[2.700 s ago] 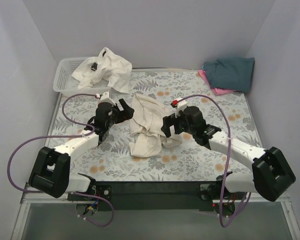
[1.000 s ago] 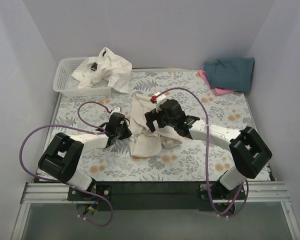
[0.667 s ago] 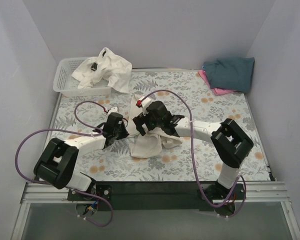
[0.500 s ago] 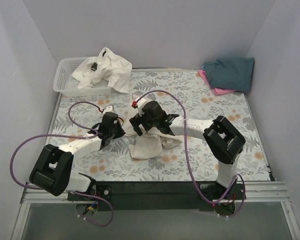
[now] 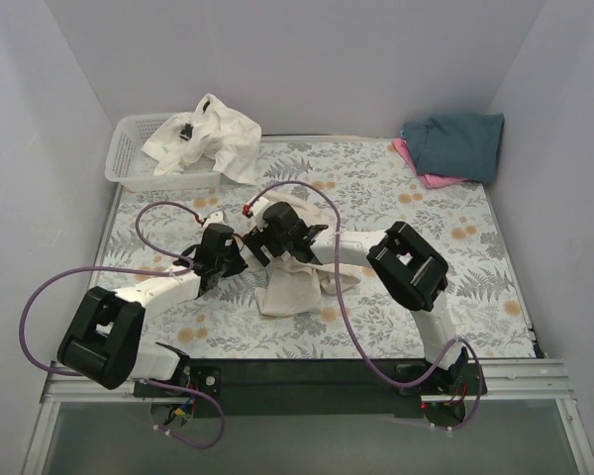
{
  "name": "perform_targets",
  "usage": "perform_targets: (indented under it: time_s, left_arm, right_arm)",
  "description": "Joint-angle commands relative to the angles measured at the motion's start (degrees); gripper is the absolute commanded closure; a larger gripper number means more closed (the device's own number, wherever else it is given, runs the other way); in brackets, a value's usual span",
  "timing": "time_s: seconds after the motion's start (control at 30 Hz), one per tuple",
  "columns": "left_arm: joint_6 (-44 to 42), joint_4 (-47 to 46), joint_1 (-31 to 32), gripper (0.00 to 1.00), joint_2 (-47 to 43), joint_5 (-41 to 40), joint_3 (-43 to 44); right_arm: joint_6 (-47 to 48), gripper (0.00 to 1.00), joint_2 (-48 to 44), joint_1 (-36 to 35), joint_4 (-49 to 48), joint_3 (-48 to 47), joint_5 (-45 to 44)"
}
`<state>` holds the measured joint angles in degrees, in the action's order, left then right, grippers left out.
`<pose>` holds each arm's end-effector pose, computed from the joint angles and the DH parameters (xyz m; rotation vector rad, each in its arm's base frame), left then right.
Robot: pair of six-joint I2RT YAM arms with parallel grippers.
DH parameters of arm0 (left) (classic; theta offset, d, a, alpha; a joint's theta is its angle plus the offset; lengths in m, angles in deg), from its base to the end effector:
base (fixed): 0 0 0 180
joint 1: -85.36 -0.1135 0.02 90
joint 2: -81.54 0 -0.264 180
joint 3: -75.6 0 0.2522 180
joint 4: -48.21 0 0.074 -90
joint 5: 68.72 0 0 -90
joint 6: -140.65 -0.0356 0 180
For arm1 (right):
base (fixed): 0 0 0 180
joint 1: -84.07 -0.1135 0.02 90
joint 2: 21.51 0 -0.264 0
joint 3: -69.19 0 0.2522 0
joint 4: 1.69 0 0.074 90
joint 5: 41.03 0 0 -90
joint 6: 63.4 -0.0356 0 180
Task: Fold and stack the t-shirts
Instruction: Flatten the tshirt out
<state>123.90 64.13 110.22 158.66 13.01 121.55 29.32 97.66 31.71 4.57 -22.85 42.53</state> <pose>0.2302 -0.1010 0.1603 -1.0793 2.2303 -0.6179 0.2868 0.3653 0.1688 -0.9464 1.9573 0.3803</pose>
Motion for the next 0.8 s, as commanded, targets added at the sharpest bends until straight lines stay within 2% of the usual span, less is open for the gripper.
perform_targets:
  time_s: [0.0,0.13,0.43,0.5,0.53,0.63,0.77]
  left_arm:
    - [-0.74,0.4,-0.43,1.0,-2.41,-0.16,-0.98]
    - [-0.74,0.31,-0.43,1.0,-2.77,0.01,-1.16]
    - [-0.92,0.22,-0.52,1.0,-2.85,0.27,-1.16]
    - [-0.92,0.13,-0.52,1.0,-2.77,0.27,-1.16]
    - [-0.83,0.05,-0.52,1.0,-2.77,0.19,-1.16]
    - [-0.74,-0.31,-0.78,1.0,-2.5,0.19,-1.25]
    - [-0.92,-1.19,-4.37,1.0,-1.19,0.54,-0.72]
  right_arm:
    - [0.18,0.21,1.76,-0.38,-1.81,-3.1,-4.63]
    - [-1.93,0.35,2.82,-0.38,-1.98,-2.84,-9.55]
    - [-2.19,0.47,-0.26,-0.11,-1.9,1.99,-14.66]
    - [-2.19,0.58,0.09,-0.02,-1.9,1.9,-14.57]
    - [-2.19,0.74,0.44,-0.02,-1.9,1.73,-14.57]
    - [-2.02,0.98,0.27,-0.03,-1.63,1.03,-15.62]
    - [0.7,0.99,-5.08,0.06,-0.05,2.07,-20.45]
